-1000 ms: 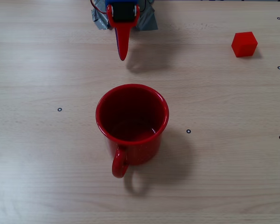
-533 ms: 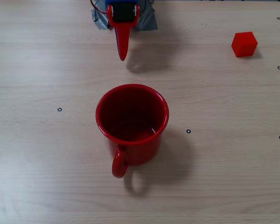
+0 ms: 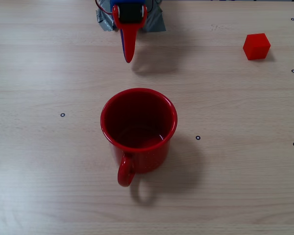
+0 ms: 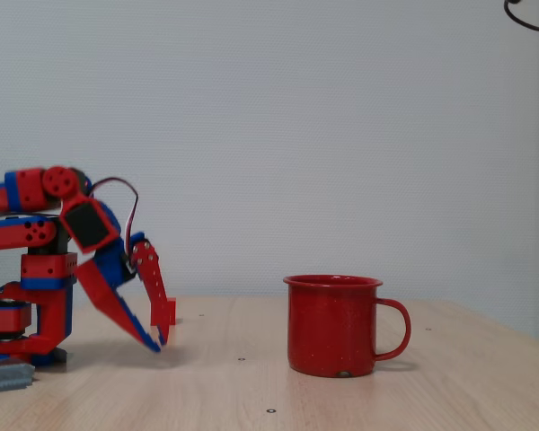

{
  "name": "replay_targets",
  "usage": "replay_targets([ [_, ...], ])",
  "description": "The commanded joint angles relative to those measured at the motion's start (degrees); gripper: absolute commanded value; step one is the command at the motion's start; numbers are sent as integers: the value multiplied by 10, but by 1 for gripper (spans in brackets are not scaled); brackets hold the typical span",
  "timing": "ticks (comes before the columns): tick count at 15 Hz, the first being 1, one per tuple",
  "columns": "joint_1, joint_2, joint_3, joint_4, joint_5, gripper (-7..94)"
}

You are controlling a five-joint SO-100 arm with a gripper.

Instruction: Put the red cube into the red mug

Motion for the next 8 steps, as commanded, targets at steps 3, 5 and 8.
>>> replay_targets([
  [3,-17,-133,-215,28,-18,0],
  [5,-31,-204,-308,57,-15,0],
  [8,-48,-325,-472,104,-2,0],
])
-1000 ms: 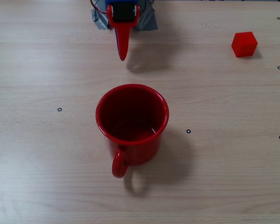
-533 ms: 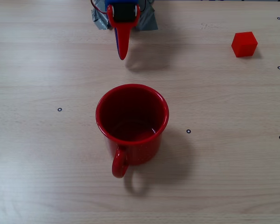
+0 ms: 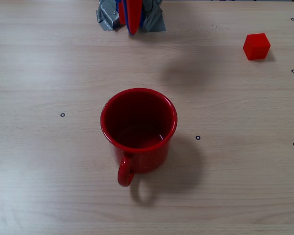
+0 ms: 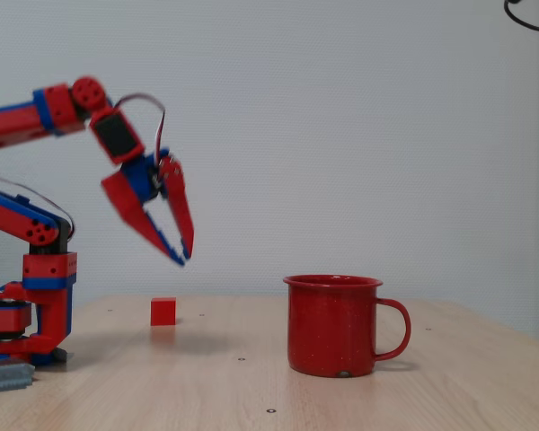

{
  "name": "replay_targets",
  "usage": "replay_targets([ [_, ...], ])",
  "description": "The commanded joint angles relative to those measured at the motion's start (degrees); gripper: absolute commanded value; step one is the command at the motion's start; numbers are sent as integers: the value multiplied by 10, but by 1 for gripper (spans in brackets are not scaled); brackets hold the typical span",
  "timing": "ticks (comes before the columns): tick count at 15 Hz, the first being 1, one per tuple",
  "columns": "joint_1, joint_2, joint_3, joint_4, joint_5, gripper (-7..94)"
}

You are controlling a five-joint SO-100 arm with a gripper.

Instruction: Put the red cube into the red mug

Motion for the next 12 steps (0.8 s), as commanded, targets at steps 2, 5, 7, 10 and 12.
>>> replay_targets([
  [2,-26,-76,-179,39,-5,0],
  [5,-29,-163,-341,64,-8,0],
  [7,-26,-235,-457,104,3,0],
  [10,-69,-247,-512,111,-2,0],
  [12,-117,-256,-516,98,4,0],
])
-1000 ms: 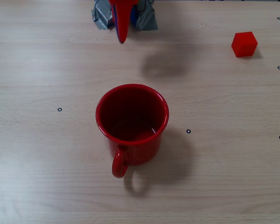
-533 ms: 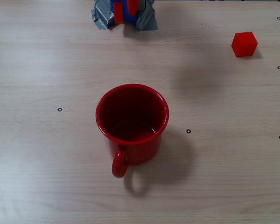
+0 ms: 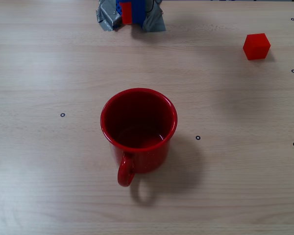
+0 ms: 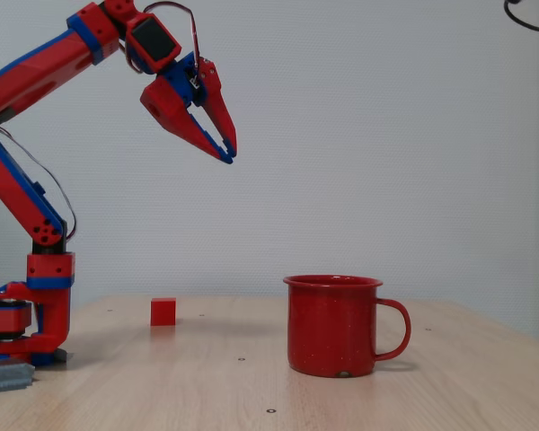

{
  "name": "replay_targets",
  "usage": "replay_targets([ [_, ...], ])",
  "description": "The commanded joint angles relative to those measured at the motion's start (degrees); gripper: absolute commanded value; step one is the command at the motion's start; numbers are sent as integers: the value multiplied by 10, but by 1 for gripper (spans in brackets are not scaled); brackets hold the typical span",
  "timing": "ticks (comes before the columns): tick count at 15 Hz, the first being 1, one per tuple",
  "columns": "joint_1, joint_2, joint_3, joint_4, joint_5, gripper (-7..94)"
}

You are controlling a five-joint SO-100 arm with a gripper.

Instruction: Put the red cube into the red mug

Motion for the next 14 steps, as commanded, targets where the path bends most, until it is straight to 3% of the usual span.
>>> replay_targets([
  [1,-65,-1,-38,-6,-6,0],
  [10,-383,-85,-54,41,-25,0],
  [14,-467,-151,-11,48,-63,0],
])
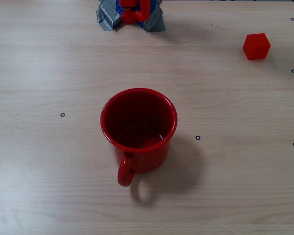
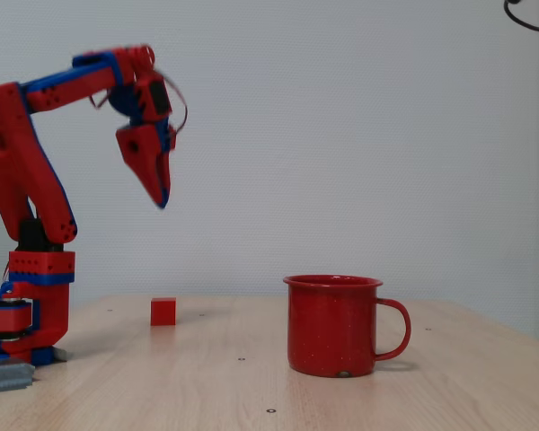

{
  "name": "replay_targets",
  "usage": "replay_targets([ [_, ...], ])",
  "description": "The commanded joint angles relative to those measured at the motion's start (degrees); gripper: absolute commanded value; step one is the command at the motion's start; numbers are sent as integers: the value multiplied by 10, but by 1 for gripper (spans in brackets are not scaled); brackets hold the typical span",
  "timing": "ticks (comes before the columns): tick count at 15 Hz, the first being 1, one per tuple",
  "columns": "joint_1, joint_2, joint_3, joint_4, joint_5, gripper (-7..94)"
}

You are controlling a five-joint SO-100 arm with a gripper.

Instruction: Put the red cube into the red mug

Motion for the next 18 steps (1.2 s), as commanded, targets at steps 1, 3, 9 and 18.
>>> replay_targets([
  [1,-25,-23,-23,18,-36,0],
  [3,-39,-59,-25,8,-65,0],
  [9,-87,-136,-14,-74,-91,0],
  [18,-95,-252,-25,-175,-98,21],
])
